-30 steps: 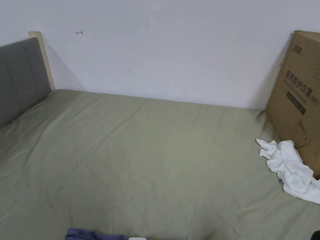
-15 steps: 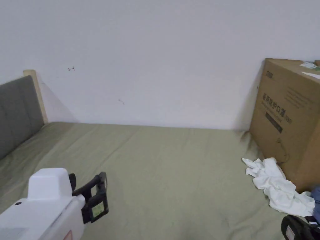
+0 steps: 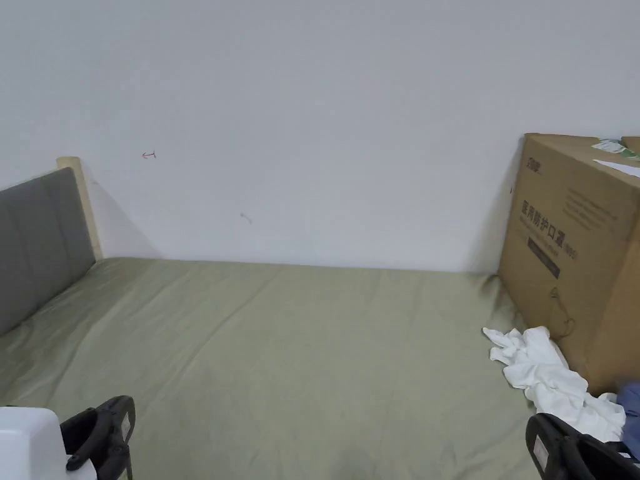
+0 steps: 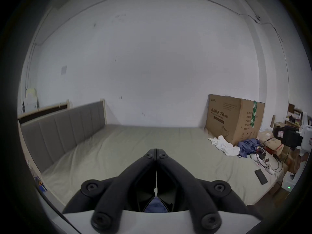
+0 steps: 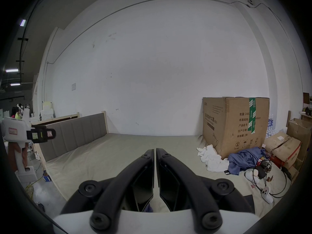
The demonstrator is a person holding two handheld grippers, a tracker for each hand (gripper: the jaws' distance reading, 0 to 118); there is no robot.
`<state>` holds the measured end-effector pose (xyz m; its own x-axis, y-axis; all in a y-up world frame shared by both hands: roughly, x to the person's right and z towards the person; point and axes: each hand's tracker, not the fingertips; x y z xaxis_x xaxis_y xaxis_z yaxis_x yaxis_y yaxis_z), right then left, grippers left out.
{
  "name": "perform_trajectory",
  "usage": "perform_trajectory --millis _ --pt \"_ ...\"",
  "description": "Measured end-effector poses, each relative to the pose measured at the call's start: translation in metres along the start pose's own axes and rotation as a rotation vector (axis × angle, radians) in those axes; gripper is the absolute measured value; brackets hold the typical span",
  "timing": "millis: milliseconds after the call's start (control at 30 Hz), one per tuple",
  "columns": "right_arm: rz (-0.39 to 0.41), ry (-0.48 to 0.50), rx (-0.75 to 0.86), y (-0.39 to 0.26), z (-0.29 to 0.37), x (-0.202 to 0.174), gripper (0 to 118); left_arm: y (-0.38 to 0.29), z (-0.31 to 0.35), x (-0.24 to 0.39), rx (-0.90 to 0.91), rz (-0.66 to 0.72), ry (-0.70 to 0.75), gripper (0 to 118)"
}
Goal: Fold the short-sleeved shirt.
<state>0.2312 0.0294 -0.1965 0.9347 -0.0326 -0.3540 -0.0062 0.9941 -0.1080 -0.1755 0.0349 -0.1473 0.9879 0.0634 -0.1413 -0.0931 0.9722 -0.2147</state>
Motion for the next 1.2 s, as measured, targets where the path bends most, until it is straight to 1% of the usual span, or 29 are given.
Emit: perform_trajectory --millis 100,167,200,233,267,300,333,367,400,433,467,500,533,567,600,633,667,733,833,867,933,967,1000,1033,1067,1100,1133,1167,1200 --pt "0.004 0.006 0.000 -0.002 0.000 0.000 1 -0.016 -0.028 -0.033 -0.103 0.024 0.011 3" --pt "0.005 0.006 0.003 -0.002 -0.002 0.000 1 -0.033 -0.050 -0.061 -0.171 0.066 -0.019 9" --pt "0.005 0.006 0.005 -0.002 -0.003 0.000 1 -0.040 -0.062 -0.074 -0.227 0.093 -0.053 21" --pt "0.004 0.006 0.007 -0.002 -0.005 -0.001 1 -0.048 -0.074 -0.086 -0.337 0.134 -0.068 37" --pt "0.005 0.008 0.004 -0.001 -0.007 -0.002 1 -0.060 -0.086 -0.098 -0.395 0.170 -0.100 57" --pt "0.007 0.006 0.001 0.000 -0.008 -0.003 1 -0.073 -0.097 -0.109 -0.419 0.207 -0.171 79" --pt "0.007 0.004 0.003 0.000 -0.010 -0.004 1 -0.093 -0.111 -0.127 -0.426 0.278 -0.236 90" --pt "0.005 0.010 0.010 0.001 -0.011 -0.004 1 -0.109 -0.125 -0.142 -0.469 0.366 -0.253 95" --pt "0.002 0.018 0.015 0.002 -0.012 -0.005 1 -0.125 -0.139 -0.156 -0.526 0.455 -0.298 94" --pt "0.005 0.022 0.019 0.003 -0.012 -0.006 1 -0.142 -0.152 -0.172 -0.571 0.547 -0.308 95" --pt "0.011 0.025 0.026 0.004 -0.013 -0.007 1 -0.159 -0.162 -0.185 -0.601 0.616 -0.277 95" --pt "0.019 0.030 0.034 0.005 -0.013 -0.008 1 -0.172 -0.170 -0.195 -0.601 0.640 -0.287 95" --pt "0.026 0.035 0.041 0.005 -0.013 -0.008 1 -0.187 -0.179 -0.207 -0.621 0.661 -0.326 95" --pt "0.032 0.038 0.041 0.005 -0.015 -0.009 1 -0.198 -0.188 -0.216 -0.668 0.697 -0.353 95" --pt "0.040 0.037 0.041 0.005 -0.016 -0.009 1 -0.205 -0.193 -0.221 -0.703 0.733 -0.342 96" --pt "0.058 0.033 0.041 0.003 -0.018 -0.009 1 -0.214 -0.200 -0.227 -0.717 0.758 -0.364 96" --pt "0.073 0.028 0.037 0.002 -0.020 -0.009 1 -0.221 -0.205 -0.229 -0.738 0.758 -0.391 96" --pt "0.076 0.024 0.021 -0.002 -0.025 -0.008 1 -0.237 -0.218 -0.230 -0.768 0.783 -0.475 96" --pt "0.033 0.025 -0.031 -0.011 -0.036 -0.002 1 -0.260 -0.235 -0.217 -0.843 0.823 -0.531 96" --pt "0.026 0.030 -0.036 -0.013 -0.038 -0.001 1 -0.265 -0.234 -0.199 -0.855 0.816 -0.559 95" --pt "0.029 0.022 -0.050 -0.017 -0.043 -0.002 1 -0.269 -0.233 -0.189 -0.775 0.841 -0.629 96" --pt "0.033 0.021 -0.058 -0.020 -0.045 -0.003 1 -0.271 -0.234 -0.185 -0.758 0.863 -0.628 98" --pt "0.035 0.021 -0.066 -0.022 -0.047 -0.004 1 -0.277 -0.243 -0.197 -0.759 0.864 -0.619 98" --pt "0.036 0.024 -0.074 -0.024 -0.049 -0.005 1 -0.277 -0.243 -0.196 -0.761 0.858 -0.620 95" --pt "0.035 0.026 -0.081 -0.026 -0.051 -0.006 1 -0.275 -0.242 -0.197 -0.759 0.826 -0.602 76" --pt "0.033 0.028 -0.088 -0.027 -0.053 -0.006 1 -0.274 -0.241 -0.199 -0.758 0.766 -0.543 43" --pt "0.031 0.032 -0.093 -0.029 -0.054 -0.006 1 -0.278 -0.248 -0.209 -0.797 0.685 -0.454 25" --pt "0.029 0.033 -0.098 -0.030 -0.056 -0.007 1 -0.280 -0.246 -0.212 -0.810 0.690 -0.460 24" --pt "0.028 0.034 -0.100 -0.031 -0.056 -0.008 1 -0.278 -0.243 -0.215 -0.782 0.728 -0.524 24"
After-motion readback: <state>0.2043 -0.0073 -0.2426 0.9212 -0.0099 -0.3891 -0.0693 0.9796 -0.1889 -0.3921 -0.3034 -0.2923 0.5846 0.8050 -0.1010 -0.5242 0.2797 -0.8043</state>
